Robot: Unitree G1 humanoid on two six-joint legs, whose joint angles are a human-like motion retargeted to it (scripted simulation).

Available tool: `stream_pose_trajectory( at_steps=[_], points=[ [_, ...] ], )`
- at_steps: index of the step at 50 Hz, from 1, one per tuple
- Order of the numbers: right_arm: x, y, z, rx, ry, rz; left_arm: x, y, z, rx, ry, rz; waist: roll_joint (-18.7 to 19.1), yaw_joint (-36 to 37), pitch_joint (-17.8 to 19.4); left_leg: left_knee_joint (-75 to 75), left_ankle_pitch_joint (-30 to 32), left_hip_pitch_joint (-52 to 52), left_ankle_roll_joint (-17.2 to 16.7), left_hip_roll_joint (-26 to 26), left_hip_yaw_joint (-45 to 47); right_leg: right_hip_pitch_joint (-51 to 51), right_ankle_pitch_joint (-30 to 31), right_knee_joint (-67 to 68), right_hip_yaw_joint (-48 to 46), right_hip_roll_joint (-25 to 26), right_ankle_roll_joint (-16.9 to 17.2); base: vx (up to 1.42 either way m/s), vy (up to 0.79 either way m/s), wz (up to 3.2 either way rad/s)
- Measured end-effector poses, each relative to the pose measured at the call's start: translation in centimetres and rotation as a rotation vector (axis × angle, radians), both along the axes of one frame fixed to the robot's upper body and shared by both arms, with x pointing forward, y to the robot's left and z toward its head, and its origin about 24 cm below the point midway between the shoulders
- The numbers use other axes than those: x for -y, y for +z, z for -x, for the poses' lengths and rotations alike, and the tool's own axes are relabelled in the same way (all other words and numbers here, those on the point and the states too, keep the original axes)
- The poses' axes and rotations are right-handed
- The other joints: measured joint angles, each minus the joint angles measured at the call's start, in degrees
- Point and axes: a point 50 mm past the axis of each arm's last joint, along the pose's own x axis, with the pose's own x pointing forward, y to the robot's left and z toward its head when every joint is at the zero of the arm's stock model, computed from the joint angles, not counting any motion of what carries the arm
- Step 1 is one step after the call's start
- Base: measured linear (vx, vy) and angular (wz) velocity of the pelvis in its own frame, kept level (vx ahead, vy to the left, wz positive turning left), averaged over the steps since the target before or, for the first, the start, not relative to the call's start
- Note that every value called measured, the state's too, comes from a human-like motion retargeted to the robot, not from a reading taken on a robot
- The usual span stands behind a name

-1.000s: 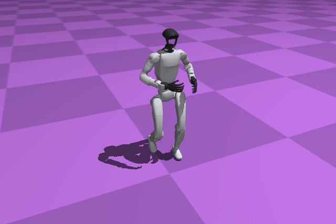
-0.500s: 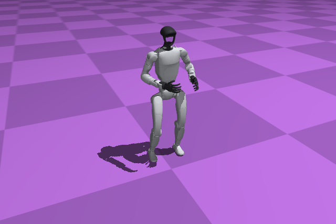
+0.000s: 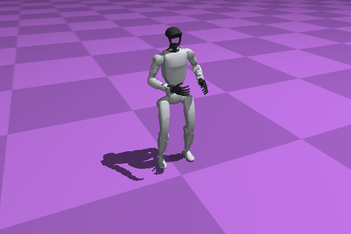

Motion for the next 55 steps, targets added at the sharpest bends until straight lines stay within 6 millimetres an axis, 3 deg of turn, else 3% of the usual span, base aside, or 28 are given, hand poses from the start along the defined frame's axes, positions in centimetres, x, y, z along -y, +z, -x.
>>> stream_pose_trajectory(
  at_steps=[30, 55],
  points=[
    [0.6, -0.7, 0.1, 0.009, 0.118, 0.167, -0.5, -0.9, 0.3, -0.035, -0.149, -0.258, 0.8, -1.0, 0.3, 0.2, -1.3, 2.2, -1.1, 1.2, -0.5, 3.2, -0.5, -1.0, -0.4, 1.2, -0.7, 0.00, 0.00, 0.00],
    [2.9, -2.4, 0.3, -0.040, -0.008, 0.294, -1.1, -3.6, 0.8, -0.126, -0.169, -0.431, -0.2, -0.7, -0.3, -4.5, 0.4, 3.8, -1.0, 0.2, -1.3, 4.7, 0.2, -4.0, -2.0, 0.2, -0.5, 0.00, 0.00, 0.00]
  ],
)
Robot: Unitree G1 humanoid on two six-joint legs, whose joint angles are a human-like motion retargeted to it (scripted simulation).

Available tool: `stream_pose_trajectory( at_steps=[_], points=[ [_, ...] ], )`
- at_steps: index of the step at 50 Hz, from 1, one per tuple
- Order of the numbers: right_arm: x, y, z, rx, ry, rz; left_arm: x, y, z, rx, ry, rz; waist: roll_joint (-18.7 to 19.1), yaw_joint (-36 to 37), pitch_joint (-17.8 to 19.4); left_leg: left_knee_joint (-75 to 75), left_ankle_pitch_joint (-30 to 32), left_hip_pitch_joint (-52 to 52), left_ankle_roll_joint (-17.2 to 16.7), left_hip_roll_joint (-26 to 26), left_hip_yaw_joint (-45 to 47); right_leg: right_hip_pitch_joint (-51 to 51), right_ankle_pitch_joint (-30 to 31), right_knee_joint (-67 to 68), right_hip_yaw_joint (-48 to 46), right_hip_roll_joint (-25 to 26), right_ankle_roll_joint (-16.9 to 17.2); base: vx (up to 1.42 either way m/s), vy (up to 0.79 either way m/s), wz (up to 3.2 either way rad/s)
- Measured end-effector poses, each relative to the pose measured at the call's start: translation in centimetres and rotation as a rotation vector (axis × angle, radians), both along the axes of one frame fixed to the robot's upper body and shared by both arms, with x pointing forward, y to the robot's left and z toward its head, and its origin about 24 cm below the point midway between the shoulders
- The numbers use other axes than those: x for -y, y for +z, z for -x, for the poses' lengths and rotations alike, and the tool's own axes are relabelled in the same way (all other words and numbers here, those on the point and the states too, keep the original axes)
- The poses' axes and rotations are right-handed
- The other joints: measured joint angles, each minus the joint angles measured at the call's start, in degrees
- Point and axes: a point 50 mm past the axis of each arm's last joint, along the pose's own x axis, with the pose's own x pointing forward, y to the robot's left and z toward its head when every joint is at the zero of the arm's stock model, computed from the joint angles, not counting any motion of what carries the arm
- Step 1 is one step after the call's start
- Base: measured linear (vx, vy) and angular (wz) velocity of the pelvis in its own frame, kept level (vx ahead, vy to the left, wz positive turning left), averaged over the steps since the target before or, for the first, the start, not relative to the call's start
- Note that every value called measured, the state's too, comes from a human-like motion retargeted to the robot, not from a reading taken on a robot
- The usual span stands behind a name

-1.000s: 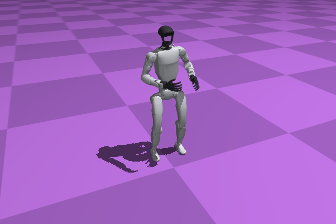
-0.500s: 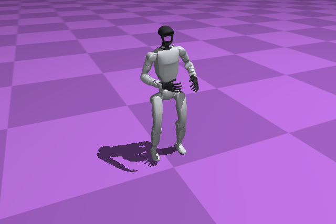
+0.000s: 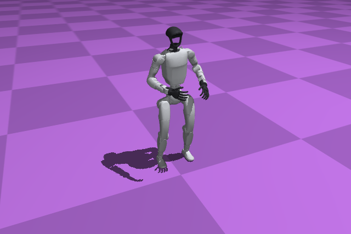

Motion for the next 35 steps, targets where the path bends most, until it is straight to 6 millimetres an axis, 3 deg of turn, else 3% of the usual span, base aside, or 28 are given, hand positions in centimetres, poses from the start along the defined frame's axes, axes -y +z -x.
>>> stream_pose_trajectory(
  at_steps=[5, 7, 11, 13, 18, 20, 23, 25, 27, 28, 31, 33, 35],
  points=[
    [1.4, -0.9, 0.0, -0.023, -0.067, 0.058, -0.4, -0.9, 0.1, -0.033, 0.018, -0.027, -0.9, 0.4, -0.3, -1.7, 1.0, 0.3, 0.0, -0.5, -0.6, 0.1, 0.2, -0.7, -0.7, -0.5, 0.3, 0.00, 0.00, 0.00],
    [2.3, -1.2, -0.4, -0.028, -0.100, 0.098, -1.1, -2.1, 0.7, -0.090, 0.037, -0.056, -1.3, 0.6, -0.5, -2.4, 1.5, 0.4, 0.0, -0.7, -0.8, 0.2, 0.3, -1.0, -0.9, -0.7, 0.4, 0.00, 0.00, 0.00],
    [3.1, -0.6, -1.5, 0.016, -0.135, 0.154, -2.8, -5.7, 2.9, -0.264, 0.087, -0.127, -2.3, 1.3, -0.9, -4.2, 2.6, 0.7, 0.0, -1.2, -1.4, 0.3, 0.5, -1.6, -1.7, -1.2, 0.6, -0.01, 0.00, 0.05],
    [2.6, -0.9, -1.4, 0.016, -0.140, 0.165, -2.5, -7.6, 4.7, -0.350, 0.106, -0.134, -3.1, 1.9, -0.8, -2.0, 2.7, 0.1, 0.1, -2.2, -1.9, -0.5, -0.3, 1.7, -2.1, -2.5, 0.8, -0.07, 0.03, 0.26],
    [2.8, 1.6, -3.8, 0.130, -0.145, 0.228, -5.0, -9.9, 5.9, -0.485, 0.184, -0.213, -4.9, 3.0, -1.7, -6.4, 4.3, 0.8, -0.1, -2.1, -2.4, -0.1, 0.5, -1.4, -3.0, -2.4, 1.2, -0.01, 0.01, 0.09],
    [2.0, 1.4, -3.9, 0.141, -0.136, 0.245, -4.6, -11.9, 8.4, -0.596, 0.209, -0.225, -5.8, 3.7, -1.7, -5.2, 5.2, 0.4, 0.0, -3.3, -2.9, -1.0, 0.1, 2.0, -3.5, -3.9, 1.5, -0.08, 0.05, 0.28],
    [2.1, 4.6, -6.0, 0.267, -0.131, 0.292, -7.0, -12.8, 9.3, -0.692, 0.265, -0.293, -7.0, 4.3, -2.5, -9.2, 6.1, 1.2, -0.1, -2.7, -2.9, -0.6, 0.7, -1.0, -3.9, -3.3, 1.7, 0.02, 0.02, 0.09],
    [1.1, 5.5, -6.2, 0.319, -0.124, 0.301, -6.6, -14.4, 12.1, -0.807, 0.286, -0.302, -7.9, 4.7, -2.6, -9.4, 7.8, 1.2, 0.0, -3.9, -3.4, -1.8, 0.5, 2.2, -4.2, -4.9, 1.9, -0.08, 0.05, 0.25],
    [1.1, 8.7, -7.1, 0.446, -0.139, 0.318, -8.1, -14.6, 12.8, -0.863, 0.319, -0.339, -8.7, 4.8, -3.1, -11.8, 8.2, 1.7, 0.0, -3.7, -3.3, -2.0, 0.2, 1.2, -4.3, -4.7, 2.1, 0.00, 0.00, 0.00],
    [0.7, 9.4, -7.0, 0.490, -0.146, 0.309, -7.8, -15.1, 14.1, -0.913, 0.325, -0.337, -9.2, 4.9, -3.1, -12.1, 9.2, 1.7, 0.1, -4.5, -3.6, -2.9, -0.1, 3.4, -4.3, -5.7, 2.2, -0.03, 0.03, 0.21],
    [0.6, 14.4, -7.1, 0.702, -0.192, 0.304, -9.5, -15.1, 14.8, -0.967, 0.356, -0.371, -9.7, 4.9, -3.4, -15.0, 10.0, 2.3, 0.1, -4.0, -3.6, -3.0, -0.2, 2.0, -4.4, -5.3, 2.1, 0.02, 0.00, 0.02],
    [0.3, 16.1, -6.2, 0.802, -0.218, 0.286, -9.1, -15.5, 16.3, -1.015, 0.356, -0.367, -10.4, 5.0, -3.2, -16.1, 11.8, 2.5, 0.2, -5.2, -4.1, -4.7, -0.9, 5.4, -4.3, -6.9, 2.2, -0.05, 0.02, 0.24],
    [0.5, 18.4, -5.5, 0.914, -0.249, 0.290, -10.2, -15.2, 15.9, -1.007, 0.370, -0.386, -10.7, 4.7, -3.4, -17.5, 11.8, 2.7, 0.3, -5.1, -4.1, -5.0, -1.5, 5.1, -4.1, -6.7, 2.2, 0.04, 0.00, 0.11]
  ],
)
